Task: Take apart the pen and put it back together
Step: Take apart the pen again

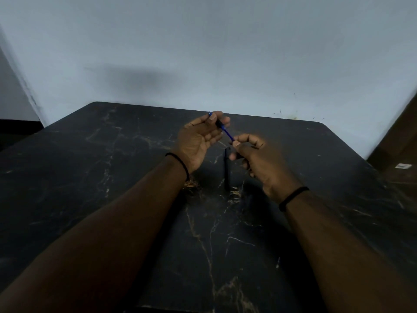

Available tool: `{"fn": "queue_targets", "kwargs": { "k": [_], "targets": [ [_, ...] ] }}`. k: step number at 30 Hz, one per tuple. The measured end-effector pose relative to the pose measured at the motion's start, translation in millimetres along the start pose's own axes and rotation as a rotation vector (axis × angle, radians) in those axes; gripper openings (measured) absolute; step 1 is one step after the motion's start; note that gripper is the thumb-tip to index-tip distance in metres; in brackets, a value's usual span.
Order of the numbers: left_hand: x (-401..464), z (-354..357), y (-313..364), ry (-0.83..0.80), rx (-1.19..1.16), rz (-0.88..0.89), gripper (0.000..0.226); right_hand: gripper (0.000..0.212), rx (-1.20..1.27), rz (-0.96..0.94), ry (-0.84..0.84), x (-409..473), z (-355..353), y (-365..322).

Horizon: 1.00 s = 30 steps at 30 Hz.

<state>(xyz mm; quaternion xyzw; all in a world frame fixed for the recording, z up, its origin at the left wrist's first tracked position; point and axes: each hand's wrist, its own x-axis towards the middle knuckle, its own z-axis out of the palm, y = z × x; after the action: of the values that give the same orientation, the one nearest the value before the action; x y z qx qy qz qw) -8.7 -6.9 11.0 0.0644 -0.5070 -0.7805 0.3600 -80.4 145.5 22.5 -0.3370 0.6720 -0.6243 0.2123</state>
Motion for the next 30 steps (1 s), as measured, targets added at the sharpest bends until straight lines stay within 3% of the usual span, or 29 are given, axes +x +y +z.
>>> {"fn": "queue_targets", "kwargs": {
  "k": [11, 15, 18, 23, 30],
  "targets": [
    [-1, -1, 5, 0.117, -0.016, -0.013, 0.014, 0.013, -0.024, -0.011, 0.020, 2, 0, 0],
    [-1, -3, 7, 0.251, 0.101, -0.004, 0.017, 0.011, 0.054, -0.076, 0.068, 1, -1, -4],
    [0, -5, 5, 0.403, 0.408, 0.052, 0.023, 0.012, 0.114, -0.102, 0.110, 0, -2, -7],
    [0, -14, 2, 0.444, 1.256, 0.138, 0.041, 0.014, 0.105, -0.107, 0.156, 1, -5, -6],
    [-2, -13, -4, 0.398, 1.793, 0.057, 0.038, 0.016, 0.098, -0.098, 0.155, 2, -5, -4]
  ]
}}
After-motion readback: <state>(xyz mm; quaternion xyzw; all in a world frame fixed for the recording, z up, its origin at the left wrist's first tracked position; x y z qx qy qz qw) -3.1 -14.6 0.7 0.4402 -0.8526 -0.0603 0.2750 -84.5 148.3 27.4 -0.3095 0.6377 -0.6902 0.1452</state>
